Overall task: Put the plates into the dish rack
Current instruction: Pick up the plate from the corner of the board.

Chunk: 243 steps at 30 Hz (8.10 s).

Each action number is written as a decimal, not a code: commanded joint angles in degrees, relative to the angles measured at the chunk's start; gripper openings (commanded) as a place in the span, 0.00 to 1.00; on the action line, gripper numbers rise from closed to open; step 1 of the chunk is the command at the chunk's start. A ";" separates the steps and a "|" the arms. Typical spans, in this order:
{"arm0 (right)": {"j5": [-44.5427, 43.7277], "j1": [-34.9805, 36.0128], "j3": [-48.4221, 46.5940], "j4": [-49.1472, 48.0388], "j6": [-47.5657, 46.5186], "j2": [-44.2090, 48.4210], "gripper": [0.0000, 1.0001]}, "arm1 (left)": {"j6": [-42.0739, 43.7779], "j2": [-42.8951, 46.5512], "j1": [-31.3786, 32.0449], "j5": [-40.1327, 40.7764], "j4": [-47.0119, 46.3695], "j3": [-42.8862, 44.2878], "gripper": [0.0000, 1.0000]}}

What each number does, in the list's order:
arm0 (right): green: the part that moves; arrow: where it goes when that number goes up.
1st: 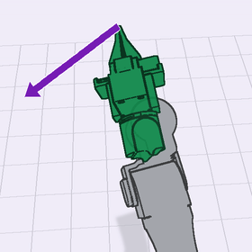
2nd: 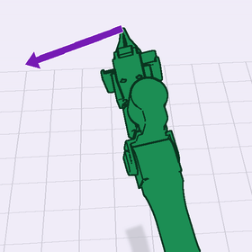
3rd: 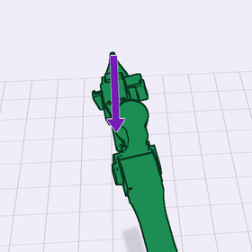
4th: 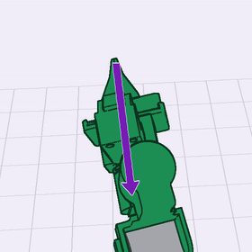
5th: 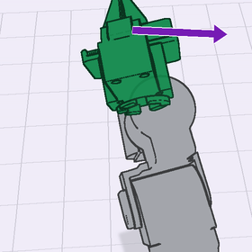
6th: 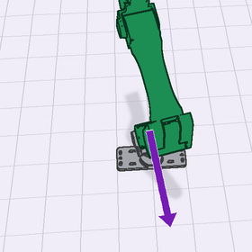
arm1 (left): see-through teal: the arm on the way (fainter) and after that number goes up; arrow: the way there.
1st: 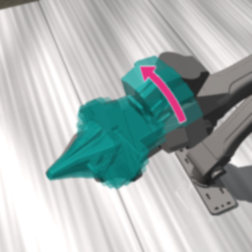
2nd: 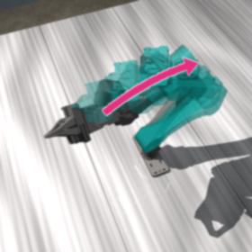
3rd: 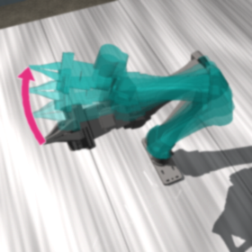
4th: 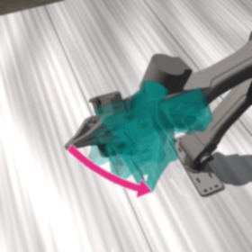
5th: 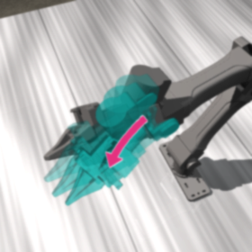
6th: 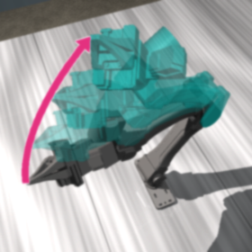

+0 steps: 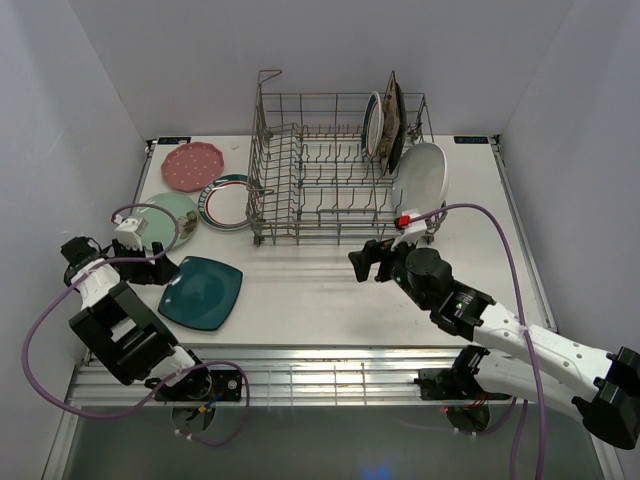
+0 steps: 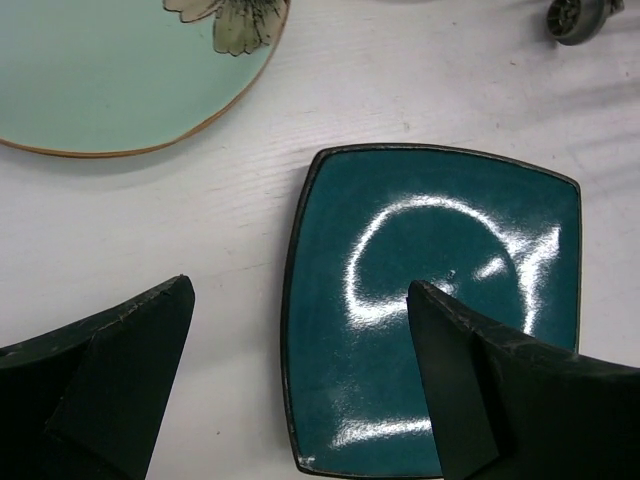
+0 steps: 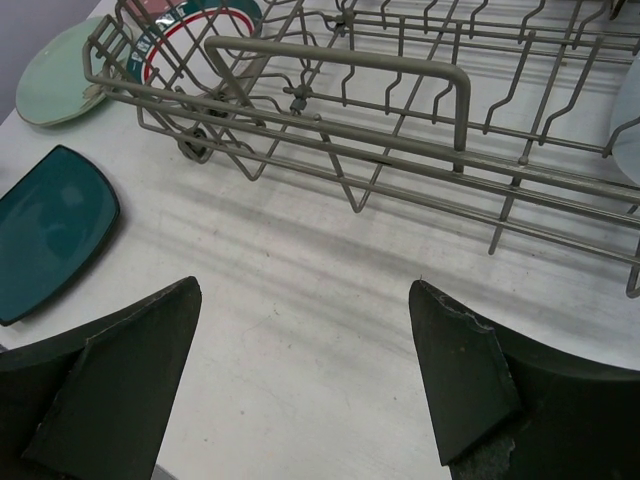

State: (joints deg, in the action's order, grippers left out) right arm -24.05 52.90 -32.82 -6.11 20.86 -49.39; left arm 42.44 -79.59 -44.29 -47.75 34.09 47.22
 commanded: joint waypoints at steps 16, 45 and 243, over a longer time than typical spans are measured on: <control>8.76 0.18 -3.39 -1.72 0.58 0.78 0.90 | 8.45 -13.75 0.00 -2.70 7.49 7.00 0.98; 9.03 0.27 -2.08 -0.39 1.55 4.65 0.90 | 10.21 -21.57 6.76 1.96 14.52 8.41 0.47; -12.24 21.63 5.84 -37.05 23.26 -25.33 0.08 | -7.10 17.10 18.10 -9.03 7.14 -2.75 0.98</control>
State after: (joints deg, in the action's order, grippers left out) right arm -32.10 73.97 -23.20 -39.40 48.18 -78.56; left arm 37.89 -65.84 -25.82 -55.99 44.31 45.19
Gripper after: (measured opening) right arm 0.111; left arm 0.978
